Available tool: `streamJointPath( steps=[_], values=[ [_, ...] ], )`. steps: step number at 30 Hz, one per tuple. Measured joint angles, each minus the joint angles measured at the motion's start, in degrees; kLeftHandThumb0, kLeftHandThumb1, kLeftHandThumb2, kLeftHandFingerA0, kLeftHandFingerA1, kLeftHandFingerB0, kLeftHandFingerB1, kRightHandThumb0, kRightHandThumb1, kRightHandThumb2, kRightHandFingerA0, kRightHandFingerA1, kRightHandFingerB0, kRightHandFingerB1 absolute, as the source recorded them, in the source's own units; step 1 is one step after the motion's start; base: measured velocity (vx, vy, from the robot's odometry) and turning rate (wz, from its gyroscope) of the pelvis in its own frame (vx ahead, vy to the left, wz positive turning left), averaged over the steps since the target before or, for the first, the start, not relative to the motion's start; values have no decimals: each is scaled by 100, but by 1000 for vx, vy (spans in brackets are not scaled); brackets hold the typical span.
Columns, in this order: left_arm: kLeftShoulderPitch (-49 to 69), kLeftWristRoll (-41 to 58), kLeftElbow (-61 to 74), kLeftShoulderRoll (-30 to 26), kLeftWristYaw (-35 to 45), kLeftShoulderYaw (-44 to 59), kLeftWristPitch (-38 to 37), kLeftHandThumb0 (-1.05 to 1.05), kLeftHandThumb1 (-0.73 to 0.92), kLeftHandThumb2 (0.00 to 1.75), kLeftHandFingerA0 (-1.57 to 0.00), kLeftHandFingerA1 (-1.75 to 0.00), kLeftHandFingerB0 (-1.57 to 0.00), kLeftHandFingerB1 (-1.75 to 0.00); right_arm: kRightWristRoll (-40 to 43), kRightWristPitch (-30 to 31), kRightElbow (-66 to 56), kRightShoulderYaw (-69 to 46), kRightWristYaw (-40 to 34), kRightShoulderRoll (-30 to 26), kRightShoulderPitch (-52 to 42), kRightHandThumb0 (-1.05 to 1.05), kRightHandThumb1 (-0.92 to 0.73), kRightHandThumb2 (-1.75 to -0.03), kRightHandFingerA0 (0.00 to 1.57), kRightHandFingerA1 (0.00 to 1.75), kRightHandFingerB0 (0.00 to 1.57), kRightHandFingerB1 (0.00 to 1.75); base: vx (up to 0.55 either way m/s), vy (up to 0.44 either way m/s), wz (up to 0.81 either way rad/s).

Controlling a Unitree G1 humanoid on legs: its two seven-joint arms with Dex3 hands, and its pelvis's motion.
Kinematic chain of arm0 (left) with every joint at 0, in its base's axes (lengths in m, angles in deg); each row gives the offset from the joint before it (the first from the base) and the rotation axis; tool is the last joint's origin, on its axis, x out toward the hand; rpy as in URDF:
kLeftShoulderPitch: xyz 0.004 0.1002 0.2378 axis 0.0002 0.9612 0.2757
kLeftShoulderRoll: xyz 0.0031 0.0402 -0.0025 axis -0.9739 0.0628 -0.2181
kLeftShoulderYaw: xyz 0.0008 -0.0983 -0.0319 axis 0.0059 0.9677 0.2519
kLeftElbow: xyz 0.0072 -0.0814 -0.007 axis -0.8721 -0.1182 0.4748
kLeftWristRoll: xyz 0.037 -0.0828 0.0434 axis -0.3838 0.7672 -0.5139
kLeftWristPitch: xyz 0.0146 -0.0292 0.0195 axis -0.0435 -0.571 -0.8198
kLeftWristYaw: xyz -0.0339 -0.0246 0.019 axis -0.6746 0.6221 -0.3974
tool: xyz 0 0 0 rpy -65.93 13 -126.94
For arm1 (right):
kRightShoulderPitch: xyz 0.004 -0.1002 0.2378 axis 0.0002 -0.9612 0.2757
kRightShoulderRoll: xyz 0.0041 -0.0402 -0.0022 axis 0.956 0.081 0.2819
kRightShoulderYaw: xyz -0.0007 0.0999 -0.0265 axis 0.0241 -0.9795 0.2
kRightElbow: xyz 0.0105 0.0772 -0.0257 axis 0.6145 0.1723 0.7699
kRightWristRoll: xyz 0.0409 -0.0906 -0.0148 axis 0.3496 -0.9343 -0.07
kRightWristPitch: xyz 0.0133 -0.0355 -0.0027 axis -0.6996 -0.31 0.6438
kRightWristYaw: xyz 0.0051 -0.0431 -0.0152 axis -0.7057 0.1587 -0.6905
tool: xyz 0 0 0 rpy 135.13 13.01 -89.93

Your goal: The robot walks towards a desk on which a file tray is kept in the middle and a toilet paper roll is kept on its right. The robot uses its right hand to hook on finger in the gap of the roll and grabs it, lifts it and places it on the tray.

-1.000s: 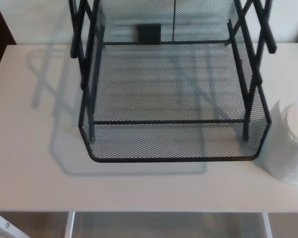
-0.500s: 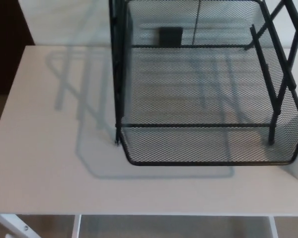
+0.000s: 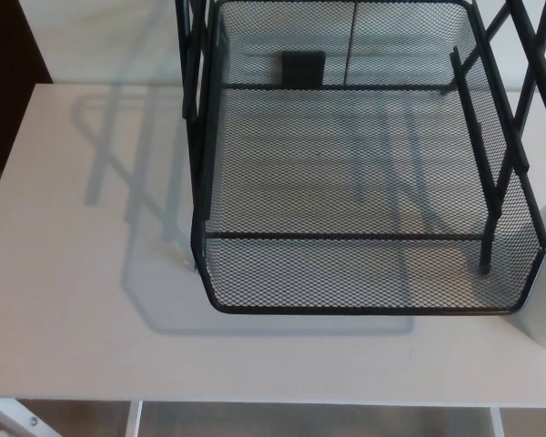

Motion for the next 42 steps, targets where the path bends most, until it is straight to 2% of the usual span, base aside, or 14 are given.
streamJointPath(
  steps=[3,9,10,12,15,18,19,20,23,25,27,29,30,42],
  values=[
    [6,0,20,-5,0,2,-15,-73,71,104,-39,-62,-18,-48,-159,7,-564,469,114,-78,-127,-66,-27,-60,40,53,18,49,-1,-28,0],
    [11,2,66,-13,11,3,-18,-72,89,67,-37,-50,-24,-35,-611,101,-1511,1548,452,-502,-459,-57,-39,-53,37,39,15,28,0,0,0],
    [6,1,69,-14,14,-1,-18,-72,71,104,-33,-59,-17,-47,-706,110,-1603,1732,509,-587,-490,-59,-36,-68,29,45,9,35,0,0,0],
    [-8,-1,59,-15,11,-1,-18,-72,89,67,-40,-53,-24,-34,-868,142,-1756,2051,627,-749,-553,-61,-37,-69,28,46,8,35,0,0,0],
    [12,-8,80,-21,10,-22,-18,-73,72,106,-27,-57,-16,-47,-1061,181,-1905,2370,796,-917,-678,-61,-39,-70,26,46,8,33,0,0,0],
    [47,-15,122,-28,15,-64,-18,-74,72,104,-27,-57,-17,-47,-1252,224,-2033,2582,942,-1048,-769,-62,-40,-70,26,44,8,32,0,0,0],
    [52,-17,124,-32,16,-78,-18,-73,90,67,-29,-47,-22,-34,-1299,246,-2070,2619,976,-1084,-795,-60,-40,-69,25,44,8,32,0,0,0],
    [54,-19,118,-35,17,-88,-18,-73,71,104,-27,-56,-16,-47,-1346,267,-2097,2652,1009,-1116,-809,-59,-40,-69,24,44,8,32,0,0,0],
    [19,-23,31,-75,18,-94,-20,-72,90,68,-33,-50,-21,-34,-1500,334,-2234,2788,1094,-1168,-858,-57,-41,-68,24,45,8,31,0,0,0],
    [22,-24,57,-86,20,-101,-20,-73,72,104,-26,-57,-15,-47,-1592,370,-2308,2835,1145,-1192,-903,-50,-52,-56,29,37,8,26,0,0,0],
    [58,-28,125,-98,26,-133,-20,-74,90,67,-34,-50,-22,-35,-1690,386,-2406,2899,1208,-1243,-965,-54,-41,-68,23,44,8,29,0,0,0],
    [77,-30,136,-110,30,-153,-20,-74,71,105,-27,-58,-15,-47,-1751,450,-2517,2910,1265,-1253,-1025,-55,-42,-68,23,44,8,30,0,0,0],
    [88,-30,151,-112,35,-160,-20,-75,89,66,-37,-55,-24,-36,-1774,477,-2568,2909,1289,-1253,-1062,-57,-42,-70,25,44,8,31,0,0,0],
    [72,-38,107,-174,30,-200,-20,-74,89,67,-43,-70,-25,-36,-1880,545,-3076,2653,1342,-1003,-1248,-47,-51,-57,27,40,9,21,0,0,0]
  ],
)
